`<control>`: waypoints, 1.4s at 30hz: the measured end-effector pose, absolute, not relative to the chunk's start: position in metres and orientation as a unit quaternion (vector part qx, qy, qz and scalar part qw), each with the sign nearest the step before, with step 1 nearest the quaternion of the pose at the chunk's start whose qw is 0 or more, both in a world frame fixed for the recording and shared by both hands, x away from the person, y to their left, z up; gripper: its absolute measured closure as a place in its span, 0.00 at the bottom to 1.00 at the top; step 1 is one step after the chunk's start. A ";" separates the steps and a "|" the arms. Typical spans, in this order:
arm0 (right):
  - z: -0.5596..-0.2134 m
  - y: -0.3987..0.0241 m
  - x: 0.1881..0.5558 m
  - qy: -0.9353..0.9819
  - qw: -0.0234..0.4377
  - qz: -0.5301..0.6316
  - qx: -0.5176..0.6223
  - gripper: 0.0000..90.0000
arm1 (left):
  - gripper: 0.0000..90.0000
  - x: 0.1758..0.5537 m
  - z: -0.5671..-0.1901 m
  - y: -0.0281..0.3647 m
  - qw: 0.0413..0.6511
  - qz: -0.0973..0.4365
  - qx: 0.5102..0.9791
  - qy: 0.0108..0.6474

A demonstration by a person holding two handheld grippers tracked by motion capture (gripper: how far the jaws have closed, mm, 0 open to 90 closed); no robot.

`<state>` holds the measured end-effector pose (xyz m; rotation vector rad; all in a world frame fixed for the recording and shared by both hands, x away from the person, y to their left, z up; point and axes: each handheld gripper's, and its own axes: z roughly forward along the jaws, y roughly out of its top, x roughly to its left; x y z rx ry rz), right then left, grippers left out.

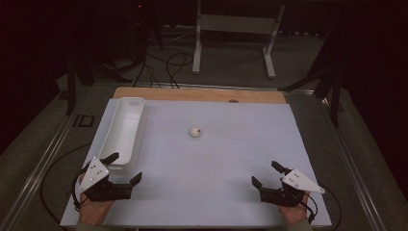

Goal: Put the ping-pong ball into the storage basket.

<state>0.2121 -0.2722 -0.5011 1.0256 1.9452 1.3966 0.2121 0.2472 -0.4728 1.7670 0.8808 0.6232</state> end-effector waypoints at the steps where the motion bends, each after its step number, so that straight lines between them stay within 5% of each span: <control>1: -0.501 -0.272 0.212 0.720 0.265 0.517 0.380 0.09 | 0.00 0.213 -0.471 0.247 0.509 0.258 0.735 0.366; 42: -0.501 -0.269 0.213 0.727 0.261 0.512 0.377 0.09 | 0.00 0.247 -0.451 0.220 0.474 0.223 0.772 0.359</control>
